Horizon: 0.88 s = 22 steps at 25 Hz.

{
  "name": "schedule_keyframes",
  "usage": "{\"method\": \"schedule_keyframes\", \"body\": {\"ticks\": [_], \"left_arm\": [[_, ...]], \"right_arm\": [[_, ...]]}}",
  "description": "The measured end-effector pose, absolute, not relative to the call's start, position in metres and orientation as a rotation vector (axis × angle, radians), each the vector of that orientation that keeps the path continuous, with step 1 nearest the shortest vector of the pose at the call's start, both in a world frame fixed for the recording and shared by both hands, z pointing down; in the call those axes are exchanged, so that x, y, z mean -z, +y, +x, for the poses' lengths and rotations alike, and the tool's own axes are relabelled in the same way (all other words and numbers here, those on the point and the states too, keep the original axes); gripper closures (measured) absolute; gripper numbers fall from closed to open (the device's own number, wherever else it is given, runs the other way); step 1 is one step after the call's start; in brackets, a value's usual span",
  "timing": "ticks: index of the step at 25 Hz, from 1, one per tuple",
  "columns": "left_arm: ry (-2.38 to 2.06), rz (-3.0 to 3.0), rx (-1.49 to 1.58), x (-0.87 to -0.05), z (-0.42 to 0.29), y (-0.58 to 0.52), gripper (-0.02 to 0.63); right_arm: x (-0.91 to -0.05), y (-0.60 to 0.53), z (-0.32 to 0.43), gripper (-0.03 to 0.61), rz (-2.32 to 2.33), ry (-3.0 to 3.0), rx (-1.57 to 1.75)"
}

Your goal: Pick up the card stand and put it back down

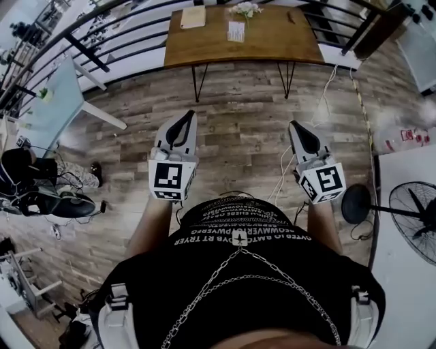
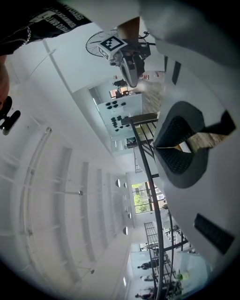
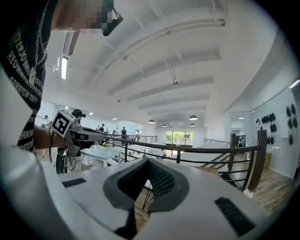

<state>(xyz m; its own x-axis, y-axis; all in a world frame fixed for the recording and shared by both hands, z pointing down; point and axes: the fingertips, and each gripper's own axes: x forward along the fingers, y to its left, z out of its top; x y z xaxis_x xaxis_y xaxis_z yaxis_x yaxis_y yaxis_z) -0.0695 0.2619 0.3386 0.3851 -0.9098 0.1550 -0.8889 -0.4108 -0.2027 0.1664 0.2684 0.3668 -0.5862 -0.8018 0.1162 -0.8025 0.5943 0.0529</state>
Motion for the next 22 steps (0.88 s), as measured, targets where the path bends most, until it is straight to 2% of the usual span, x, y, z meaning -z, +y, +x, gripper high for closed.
{"method": "schedule_keyframes", "body": {"ticks": [10,22], "left_arm": [[1.728,-2.578,0.420,-0.365,-0.101,0.253,0.584],[1.599,-2.670,0.388,-0.371,-0.106,0.165,0.584]], "right_arm": [[-0.378,0.255,0.130,0.568,1.284,-2.696,-0.034],[-0.383,0.190,0.099,0.568,1.323,-2.642,-0.053]]}}
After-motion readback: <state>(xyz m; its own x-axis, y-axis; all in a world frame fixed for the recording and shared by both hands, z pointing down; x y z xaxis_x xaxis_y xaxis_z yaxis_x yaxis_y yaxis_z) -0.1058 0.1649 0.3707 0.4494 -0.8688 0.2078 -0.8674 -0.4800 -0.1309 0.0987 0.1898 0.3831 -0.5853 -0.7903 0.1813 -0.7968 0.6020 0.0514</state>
